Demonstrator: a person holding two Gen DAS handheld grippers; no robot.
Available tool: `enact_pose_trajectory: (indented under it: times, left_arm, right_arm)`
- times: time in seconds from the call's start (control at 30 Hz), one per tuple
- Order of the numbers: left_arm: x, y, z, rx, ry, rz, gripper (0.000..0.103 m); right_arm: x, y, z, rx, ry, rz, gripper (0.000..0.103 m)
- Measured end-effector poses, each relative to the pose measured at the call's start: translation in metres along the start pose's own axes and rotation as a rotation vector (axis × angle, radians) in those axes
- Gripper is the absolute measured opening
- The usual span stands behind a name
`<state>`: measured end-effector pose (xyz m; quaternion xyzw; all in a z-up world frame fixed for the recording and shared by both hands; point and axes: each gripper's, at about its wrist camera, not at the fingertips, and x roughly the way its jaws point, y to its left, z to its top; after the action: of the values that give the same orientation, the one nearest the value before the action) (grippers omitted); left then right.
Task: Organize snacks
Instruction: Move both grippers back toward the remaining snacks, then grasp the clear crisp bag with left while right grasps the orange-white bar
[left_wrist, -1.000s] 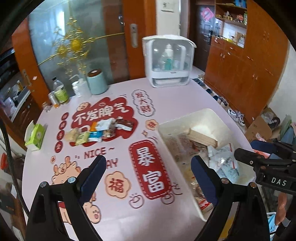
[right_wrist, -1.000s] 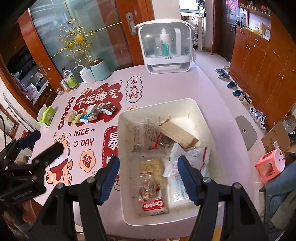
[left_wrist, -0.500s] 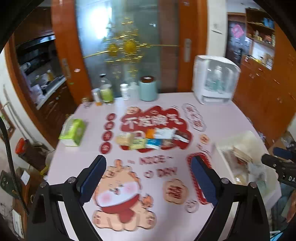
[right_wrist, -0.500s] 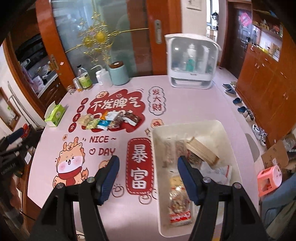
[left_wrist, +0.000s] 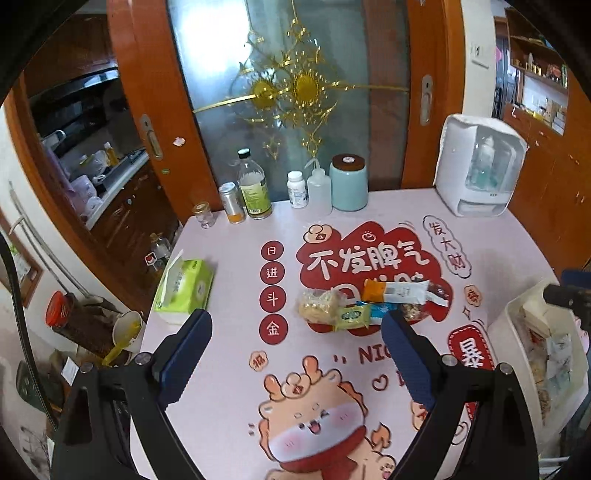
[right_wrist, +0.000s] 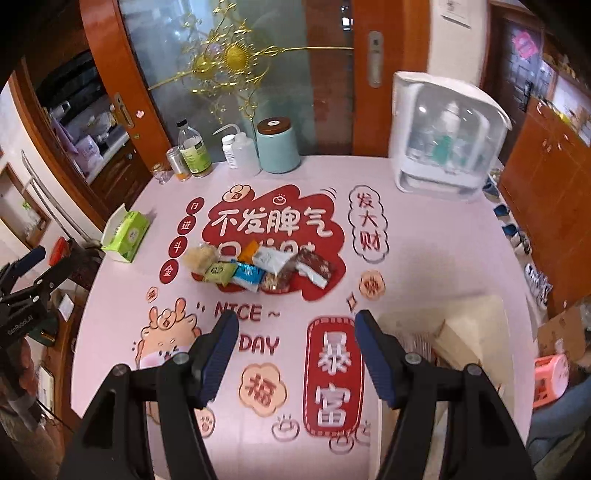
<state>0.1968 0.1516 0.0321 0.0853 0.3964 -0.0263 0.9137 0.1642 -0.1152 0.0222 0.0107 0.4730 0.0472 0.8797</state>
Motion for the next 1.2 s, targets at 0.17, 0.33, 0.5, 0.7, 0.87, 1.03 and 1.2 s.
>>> enact_pose_trajectory:
  times: [0.17, 0.33, 0.5, 0.7, 0.87, 1.03, 1.2]
  left_arm:
    - [0.056, 0.009, 0.029, 0.019, 0.082, -0.046, 0.093]
    - [0.122, 0.007, 0.047, 0.044, 0.182, -0.096, 0.093]
    - [0.197, -0.008, 0.039, 0.111, 0.301, -0.117, 0.092]
    - [0.274, -0.027, 0.016, 0.135, 0.441, -0.127, 0.092]
    - [0.313, -0.036, 0.006, 0.131, 0.501, -0.144, 0.092]
    - [0.339, -0.039, 0.000, 0.117, 0.553, -0.156, 0.092]
    - [0.358, -0.038, -0.010, 0.105, 0.587, -0.158, 0.092]
  right_arm:
    - [0.040, 0.023, 0.043, -0.102, 0.018, -0.045, 0.066]
    - [0.094, 0.044, 0.071, -0.218, 0.087, -0.053, 0.066]
    - [0.160, 0.061, 0.078, -0.324, 0.188, -0.051, 0.066]
    - [0.241, 0.067, 0.073, -0.419, 0.315, -0.054, 0.066]
    - [0.286, 0.066, 0.071, -0.430, 0.387, -0.029, 0.066]
    - [0.309, 0.071, 0.065, -0.465, 0.421, 0.009, 0.064]
    - [0.322, 0.072, 0.061, -0.457, 0.425, 0.053, 0.051]
